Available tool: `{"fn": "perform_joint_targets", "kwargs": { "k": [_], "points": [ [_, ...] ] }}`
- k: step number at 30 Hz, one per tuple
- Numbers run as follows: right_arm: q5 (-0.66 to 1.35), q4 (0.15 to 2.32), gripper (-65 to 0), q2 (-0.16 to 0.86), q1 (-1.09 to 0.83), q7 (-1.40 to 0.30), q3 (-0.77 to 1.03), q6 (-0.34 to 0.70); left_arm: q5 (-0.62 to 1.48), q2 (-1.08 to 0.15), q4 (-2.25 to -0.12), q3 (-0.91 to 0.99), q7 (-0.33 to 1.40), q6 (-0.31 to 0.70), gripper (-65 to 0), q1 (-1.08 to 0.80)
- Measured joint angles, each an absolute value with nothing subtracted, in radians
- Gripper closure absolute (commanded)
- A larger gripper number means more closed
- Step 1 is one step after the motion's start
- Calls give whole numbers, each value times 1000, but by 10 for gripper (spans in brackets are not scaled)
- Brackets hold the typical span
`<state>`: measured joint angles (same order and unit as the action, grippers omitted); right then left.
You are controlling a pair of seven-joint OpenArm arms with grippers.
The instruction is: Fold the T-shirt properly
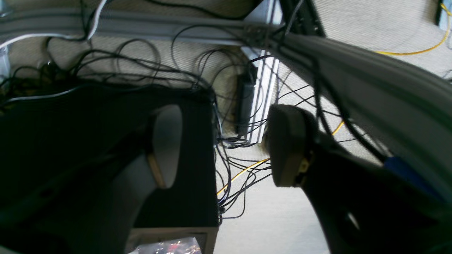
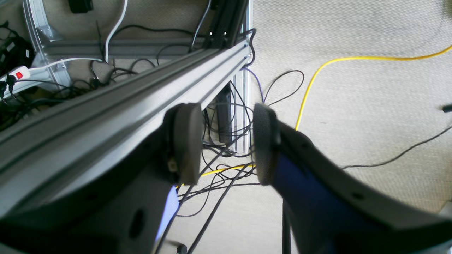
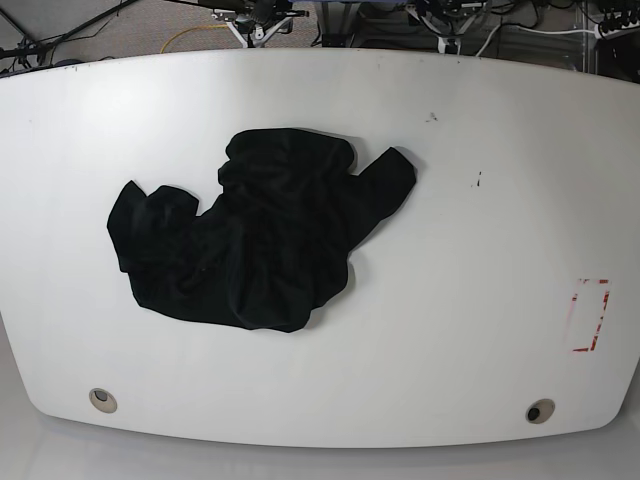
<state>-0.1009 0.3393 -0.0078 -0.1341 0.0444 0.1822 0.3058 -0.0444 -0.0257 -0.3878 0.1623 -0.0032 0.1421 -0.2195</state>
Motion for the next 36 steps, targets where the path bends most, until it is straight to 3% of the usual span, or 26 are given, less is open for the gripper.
{"fn": "perform_joint_targets", "kwargs": {
  "k": [17, 19, 21, 36],
  "points": [
    [-103, 342, -227, -8, -157, 52, 181, 306, -44, -34, -450, 161, -29, 139, -358, -278],
    [-101, 350, -227, -8, -167, 52, 181, 306, -44, -37, -463, 161, -26, 139, -341, -288],
    [-103, 368, -227, -8, -183, 47, 181, 306, -44, -39, -486, 162, -26, 138, -270, -301],
    [-108, 508, -230, -12, -261, 34, 179, 303, -37, -47, -550, 168, -106, 138, -216, -366]
  ]
}}
